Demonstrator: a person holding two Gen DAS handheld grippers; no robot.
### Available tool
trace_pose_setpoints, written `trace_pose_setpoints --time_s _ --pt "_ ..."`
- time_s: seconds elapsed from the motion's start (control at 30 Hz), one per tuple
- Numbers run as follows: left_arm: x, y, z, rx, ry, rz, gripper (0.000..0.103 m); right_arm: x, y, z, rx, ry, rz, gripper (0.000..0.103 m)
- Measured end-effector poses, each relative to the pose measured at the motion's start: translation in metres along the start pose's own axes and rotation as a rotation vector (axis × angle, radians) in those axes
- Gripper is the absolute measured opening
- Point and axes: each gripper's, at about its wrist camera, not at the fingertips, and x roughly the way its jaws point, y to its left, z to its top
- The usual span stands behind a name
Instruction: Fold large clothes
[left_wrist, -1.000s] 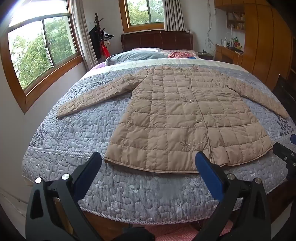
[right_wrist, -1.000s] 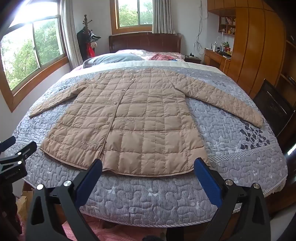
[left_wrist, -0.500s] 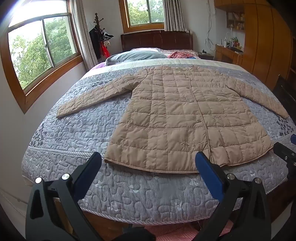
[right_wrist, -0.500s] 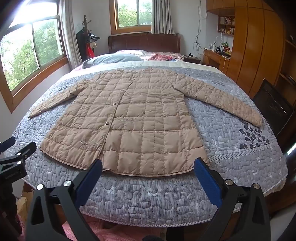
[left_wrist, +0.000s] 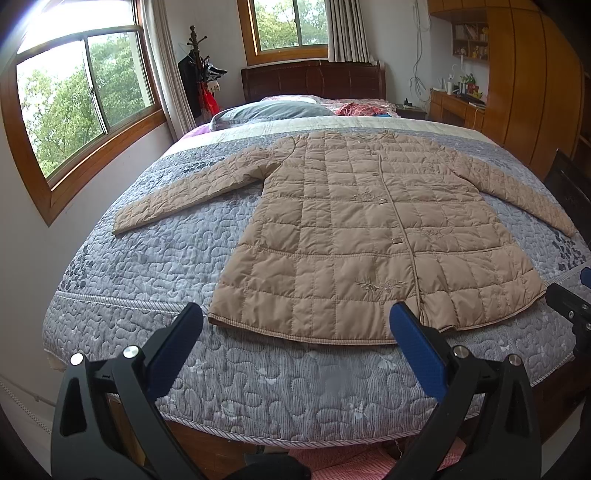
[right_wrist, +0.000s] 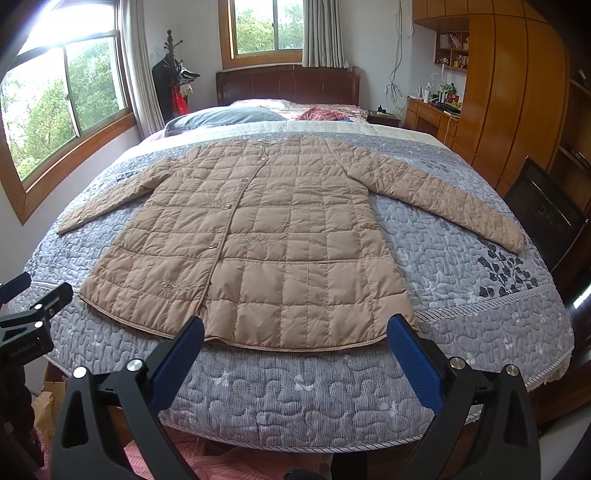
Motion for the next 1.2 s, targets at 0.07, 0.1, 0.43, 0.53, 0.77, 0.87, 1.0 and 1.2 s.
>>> trace_pose_setpoints --time_s 0.07,0.1,0.43,0.53,0.77,0.87,1.0,1.2 --pt "-0.0001 0.0000 -0.0001 -0.001 0.000 0.001 0.100 -0.0001 0.0002 0.0000 0.000 -0.001 -0.001 0.099" --pt "0.0000 0.0001 -0.0001 -0.001 0.000 0.001 0.100 0.0000 0.0001 0.0000 0.000 -0.001 -0.001 0.099" --pt "0.0016 -0.0021 -0.0032 -0.001 0.002 -0.002 0.100 -0.0001 0.0003 0.0001 0.000 -0.001 -0.001 0.099" --pt "0.0013 -0.0007 -0.0040 -0.001 0.002 -0.002 0.100 -0.0001 0.0005 0.0001 -0.001 -0.001 -0.002 0.099" --pt "0.0013 -0.0004 -0.0043 -0.002 0.003 -0.002 0.100 0.0016 0.0016 -0.0006 0.000 0.001 -0.001 0.099" --pt "0.0014 -0.0003 -0.0042 -0.002 0.003 -0.002 0.100 0.0006 0.0008 -0.0002 -0.001 -0.002 -0.003 0.099" --pt "0.0013 -0.0004 -0.0045 -0.002 0.003 -0.003 0.100 0.0009 0.0008 -0.0004 -0.001 -0.001 -0.002 0.099" --pt "0.0015 -0.0003 -0.0043 -0.002 0.003 -0.003 0.100 0.0008 0.0011 -0.0001 -0.002 -0.001 -0.002 0.099"
